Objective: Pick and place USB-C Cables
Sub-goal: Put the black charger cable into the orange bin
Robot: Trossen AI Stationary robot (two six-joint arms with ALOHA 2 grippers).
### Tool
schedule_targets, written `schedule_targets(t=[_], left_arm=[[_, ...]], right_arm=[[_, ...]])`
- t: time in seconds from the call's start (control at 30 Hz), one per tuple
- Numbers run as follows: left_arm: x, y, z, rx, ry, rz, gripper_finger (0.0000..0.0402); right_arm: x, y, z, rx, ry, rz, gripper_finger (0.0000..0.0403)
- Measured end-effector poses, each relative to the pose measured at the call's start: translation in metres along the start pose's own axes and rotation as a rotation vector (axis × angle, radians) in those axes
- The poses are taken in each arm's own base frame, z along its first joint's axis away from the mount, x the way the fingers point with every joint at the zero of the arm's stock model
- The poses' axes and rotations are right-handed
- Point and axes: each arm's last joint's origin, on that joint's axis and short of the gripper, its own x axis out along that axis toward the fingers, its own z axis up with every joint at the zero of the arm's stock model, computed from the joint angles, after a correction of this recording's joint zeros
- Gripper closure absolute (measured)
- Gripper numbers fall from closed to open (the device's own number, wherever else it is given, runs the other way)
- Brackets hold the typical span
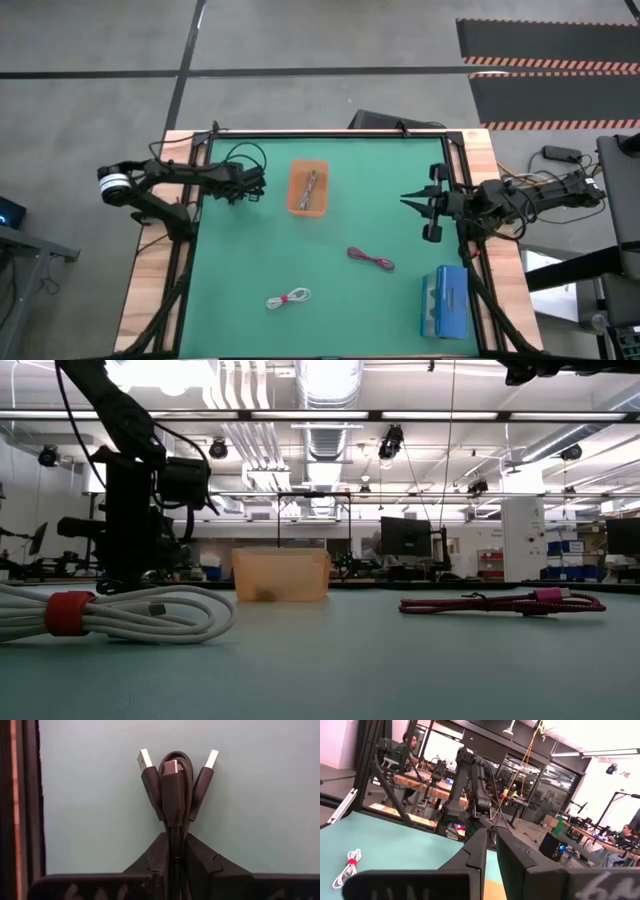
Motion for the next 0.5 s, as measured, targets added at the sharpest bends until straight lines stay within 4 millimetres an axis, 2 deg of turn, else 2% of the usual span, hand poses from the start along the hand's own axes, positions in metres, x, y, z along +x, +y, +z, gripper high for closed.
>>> schedule_targets(t=[0.17,0.5], left_arm=[[-0.007,0.002,-0.003,0.026,0.009,-0.002,0.0379],[-0.031,0.005,-0.006,0.027,-0.072,-0.113,0.0379]], right_arm=[[0.000,-0.001,0.001,-0.003,-0.005,-0.003,0.0370],[-0.001,-0.002,0.003,-0.013,-0.017,-0.021,0.0370]])
